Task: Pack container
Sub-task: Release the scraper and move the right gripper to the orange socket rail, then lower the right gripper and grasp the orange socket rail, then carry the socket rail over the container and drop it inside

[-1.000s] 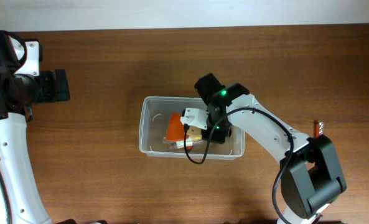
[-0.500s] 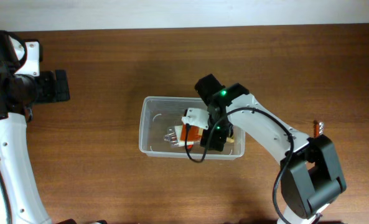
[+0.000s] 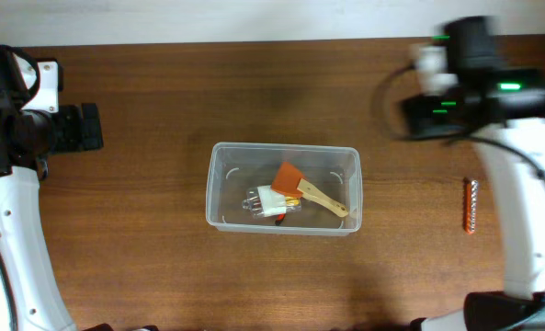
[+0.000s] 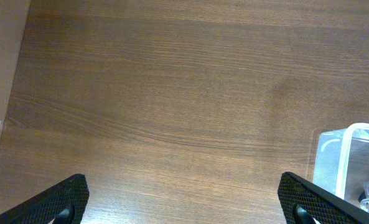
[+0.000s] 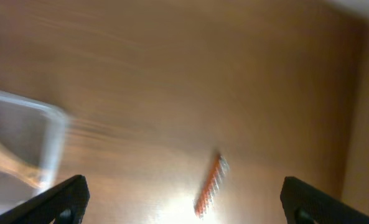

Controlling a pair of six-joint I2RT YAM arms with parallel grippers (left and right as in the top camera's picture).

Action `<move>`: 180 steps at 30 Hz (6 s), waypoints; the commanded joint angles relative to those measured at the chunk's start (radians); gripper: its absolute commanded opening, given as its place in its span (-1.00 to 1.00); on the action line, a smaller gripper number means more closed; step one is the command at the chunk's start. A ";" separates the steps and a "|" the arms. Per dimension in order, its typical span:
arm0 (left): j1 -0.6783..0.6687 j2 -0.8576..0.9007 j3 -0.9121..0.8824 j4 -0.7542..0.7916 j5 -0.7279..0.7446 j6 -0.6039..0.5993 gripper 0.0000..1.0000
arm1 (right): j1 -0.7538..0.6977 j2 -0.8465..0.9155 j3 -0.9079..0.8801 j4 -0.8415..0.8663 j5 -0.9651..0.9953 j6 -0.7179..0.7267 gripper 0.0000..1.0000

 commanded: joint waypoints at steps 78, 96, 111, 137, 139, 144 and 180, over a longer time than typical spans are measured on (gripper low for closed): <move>0.005 0.002 0.003 -0.012 -0.007 -0.012 0.99 | -0.570 0.257 -0.780 0.629 -0.254 0.013 0.51; 0.005 0.002 0.003 -0.012 -0.007 -0.012 0.99 | -0.569 0.257 -0.780 0.624 -0.223 0.031 -0.23; 0.005 0.002 0.003 -0.013 -0.007 -0.012 0.99 | -0.568 0.257 -0.780 0.625 -0.246 0.031 -0.48; 0.005 0.002 0.003 -0.012 -0.007 -0.012 0.99 | -0.559 0.250 -0.754 0.645 -0.428 0.063 -0.92; 0.005 0.002 0.003 -0.012 -0.007 -0.012 0.99 | -0.539 0.236 -0.718 0.617 -0.448 0.052 -0.92; 0.005 0.002 0.003 -0.012 -0.007 -0.012 0.99 | -0.420 0.142 -0.547 0.522 -0.454 -0.031 -0.92; 0.005 0.002 0.003 -0.027 -0.007 -0.012 0.99 | 0.388 0.415 -0.198 0.126 -0.457 -0.774 -0.51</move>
